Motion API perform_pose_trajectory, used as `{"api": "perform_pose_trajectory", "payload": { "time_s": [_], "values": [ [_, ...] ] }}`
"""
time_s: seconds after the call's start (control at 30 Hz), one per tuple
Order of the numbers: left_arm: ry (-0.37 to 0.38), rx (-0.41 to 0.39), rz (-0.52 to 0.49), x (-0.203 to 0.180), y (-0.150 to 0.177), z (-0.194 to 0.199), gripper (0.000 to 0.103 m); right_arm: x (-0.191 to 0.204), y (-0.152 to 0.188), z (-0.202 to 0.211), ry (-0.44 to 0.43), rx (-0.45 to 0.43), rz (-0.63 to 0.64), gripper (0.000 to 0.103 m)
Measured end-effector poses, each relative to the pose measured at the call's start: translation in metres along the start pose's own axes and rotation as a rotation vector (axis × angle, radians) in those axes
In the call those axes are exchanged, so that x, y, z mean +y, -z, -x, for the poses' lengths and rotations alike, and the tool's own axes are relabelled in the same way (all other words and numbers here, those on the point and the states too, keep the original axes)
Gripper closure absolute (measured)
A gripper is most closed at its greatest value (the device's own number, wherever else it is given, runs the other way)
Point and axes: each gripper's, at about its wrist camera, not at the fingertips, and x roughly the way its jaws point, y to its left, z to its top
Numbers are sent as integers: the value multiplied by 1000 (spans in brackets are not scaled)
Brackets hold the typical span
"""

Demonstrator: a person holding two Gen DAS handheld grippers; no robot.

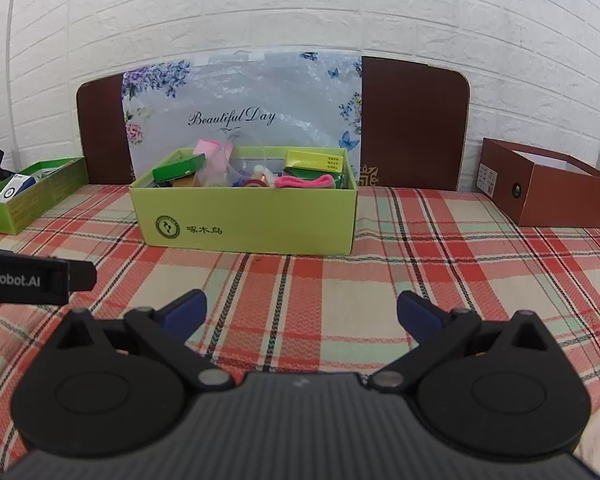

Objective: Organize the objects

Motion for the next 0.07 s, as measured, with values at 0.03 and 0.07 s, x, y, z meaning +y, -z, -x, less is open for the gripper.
{"api": "perform_pose_trajectory", "payload": {
  "time_s": [0.03,0.07],
  "values": [
    [-2,0,-2,-1,0,0,4,0,0,-1,-2,2,-2,0],
    [-2,-1,-5,-1,0,0,4,0,0,-1,-3,4,-4,0]
  ]
}}
